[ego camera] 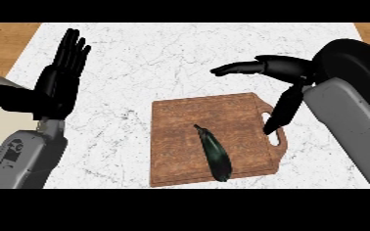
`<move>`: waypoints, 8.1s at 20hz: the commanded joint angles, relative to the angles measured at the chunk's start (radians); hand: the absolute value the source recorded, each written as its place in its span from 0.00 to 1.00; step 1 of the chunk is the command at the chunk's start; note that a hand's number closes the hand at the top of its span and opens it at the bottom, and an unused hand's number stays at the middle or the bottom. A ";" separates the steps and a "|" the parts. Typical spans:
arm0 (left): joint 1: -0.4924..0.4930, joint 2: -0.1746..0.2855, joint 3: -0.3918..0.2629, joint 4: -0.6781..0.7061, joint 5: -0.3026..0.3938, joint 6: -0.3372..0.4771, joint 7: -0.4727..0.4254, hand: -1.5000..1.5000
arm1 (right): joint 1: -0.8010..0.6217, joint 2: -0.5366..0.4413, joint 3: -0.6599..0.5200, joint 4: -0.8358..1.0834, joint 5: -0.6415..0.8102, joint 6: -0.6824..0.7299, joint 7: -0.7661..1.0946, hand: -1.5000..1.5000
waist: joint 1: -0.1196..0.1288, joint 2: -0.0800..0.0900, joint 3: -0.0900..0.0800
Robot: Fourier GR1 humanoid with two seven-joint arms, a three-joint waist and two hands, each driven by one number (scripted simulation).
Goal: Pick the eggplant from the cutting board and place it in the pot
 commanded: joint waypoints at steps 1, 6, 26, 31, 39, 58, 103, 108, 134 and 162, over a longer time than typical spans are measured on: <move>-0.020 -0.030 -0.007 0.046 -0.030 0.032 -0.011 0.50 | -0.066 -0.051 0.102 0.022 0.133 0.120 -0.213 0.00 | -0.021 -0.004 -0.002; -0.010 -0.042 -0.020 -0.013 -0.041 0.049 0.022 0.50 | -0.104 0.017 0.230 0.099 0.230 0.020 -0.259 0.00 | -0.028 -0.015 -0.003; 0.036 -0.038 0.065 0.001 -0.055 -0.003 0.017 0.50 | -0.129 0.159 0.418 0.338 0.352 -0.144 -0.387 0.00 | -0.055 -0.022 -0.005; 0.048 -0.049 0.080 -0.007 -0.064 -0.020 0.027 0.50 | -0.117 0.212 0.409 0.328 0.383 -0.186 -0.343 0.00 | -0.062 -0.025 -0.005; 0.062 -0.073 0.092 -0.061 -0.112 -0.001 0.076 0.50 | -0.054 0.285 0.421 0.361 0.511 -0.244 -0.253 0.00 | -0.065 -0.027 -0.005; 0.078 -0.114 0.126 -0.046 -0.157 -0.055 0.037 0.50 | 0.069 0.420 0.459 0.369 0.657 -0.400 -0.415 1.00 | -0.065 -0.026 -0.005; 0.088 -0.131 0.174 -0.123 -0.174 -0.084 0.129 0.50 | 0.486 -0.092 -0.670 -0.760 0.530 -0.596 0.614 1.00 | -0.071 -0.026 -0.004; 0.043 -0.140 0.186 -0.068 -0.199 -0.081 0.094 0.50 | 0.488 -0.193 -0.792 -0.489 0.473 -0.581 0.386 1.00 | -0.072 -0.024 -0.004; 0.036 -0.183 0.194 -0.005 -0.221 -0.131 0.043 0.50 | -0.042 -0.276 -0.746 0.839 0.659 -0.681 -0.125 0.00 | -0.026 -0.008 -0.002; 0.002 -0.213 0.181 -0.057 -0.237 -0.117 0.082 0.50 | -0.136 -0.453 -1.111 1.061 0.288 -0.314 -0.215 0.00 | -0.017 0.003 0.004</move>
